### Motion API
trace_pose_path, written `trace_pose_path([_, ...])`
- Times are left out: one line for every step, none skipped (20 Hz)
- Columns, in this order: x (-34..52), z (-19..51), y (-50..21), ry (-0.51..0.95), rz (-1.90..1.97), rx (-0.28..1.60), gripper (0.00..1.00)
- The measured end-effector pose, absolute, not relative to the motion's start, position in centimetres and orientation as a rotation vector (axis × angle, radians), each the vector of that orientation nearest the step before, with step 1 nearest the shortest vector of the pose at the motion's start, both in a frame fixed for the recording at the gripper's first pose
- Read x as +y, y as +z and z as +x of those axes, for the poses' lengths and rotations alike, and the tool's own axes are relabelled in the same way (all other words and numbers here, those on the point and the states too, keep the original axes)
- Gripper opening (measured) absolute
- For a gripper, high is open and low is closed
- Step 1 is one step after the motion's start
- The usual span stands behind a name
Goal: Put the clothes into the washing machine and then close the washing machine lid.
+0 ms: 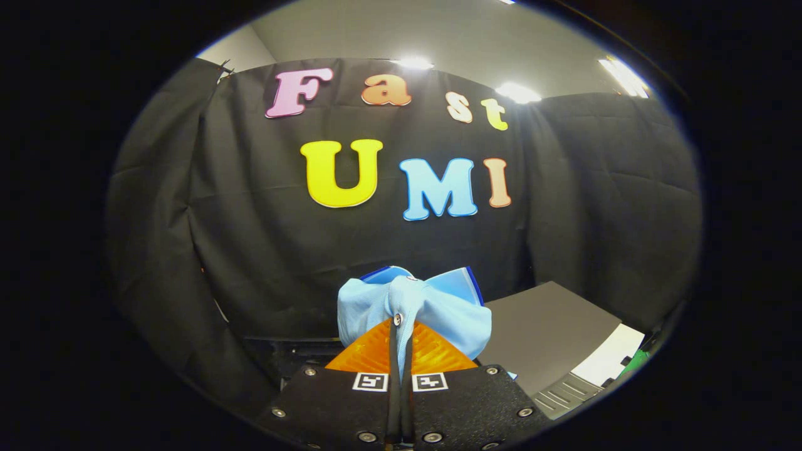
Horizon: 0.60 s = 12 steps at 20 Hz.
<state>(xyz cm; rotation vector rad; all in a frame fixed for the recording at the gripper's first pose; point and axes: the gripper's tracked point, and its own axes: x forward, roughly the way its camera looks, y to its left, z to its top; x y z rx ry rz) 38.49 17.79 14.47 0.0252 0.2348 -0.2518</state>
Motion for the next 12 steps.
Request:
trace_pose_path([19.0, 38.5, 14.2, -0.238, 0.028, 0.236, 0.0])
trace_pose_path([20.3, 38.6, 14.1, -0.222, 0.027, 0.237, 0.0])
trace_pose_path([21.4, 38.7, 13.9, -0.207, 0.023, 0.243, 0.0])
trace_pose_path([22.2, 38.7, 13.4, -0.196, 0.022, 0.246, 0.0])
trace_pose_path([22.8, 38.8, 13.0, -0.187, 0.028, 0.25, 0.0])
trace_pose_path([23.5, 38.9, 12.4, -0.178, 0.035, 0.253, 0.0])
trace_pose_path([24.0, 39.0, 11.9, -0.172, 0.041, 0.258, 0.0])
trace_pose_path([24.4, 39.2, 11.1, -0.166, 0.043, 0.265, 0.0])
trace_pose_path([24.5, 39.4, 10.3, -0.166, 0.041, 0.276, 0.0])
trace_pose_path([24.7, 39.5, 9.2, -0.169, 0.036, 0.289, 0.0])
trace_pose_path([24.8, 39.8, 8.2, -0.171, 0.029, 0.305, 0.0])
trace_pose_path([25.0, 40.0, 6.8, -0.168, 0.024, 0.32, 0.0])
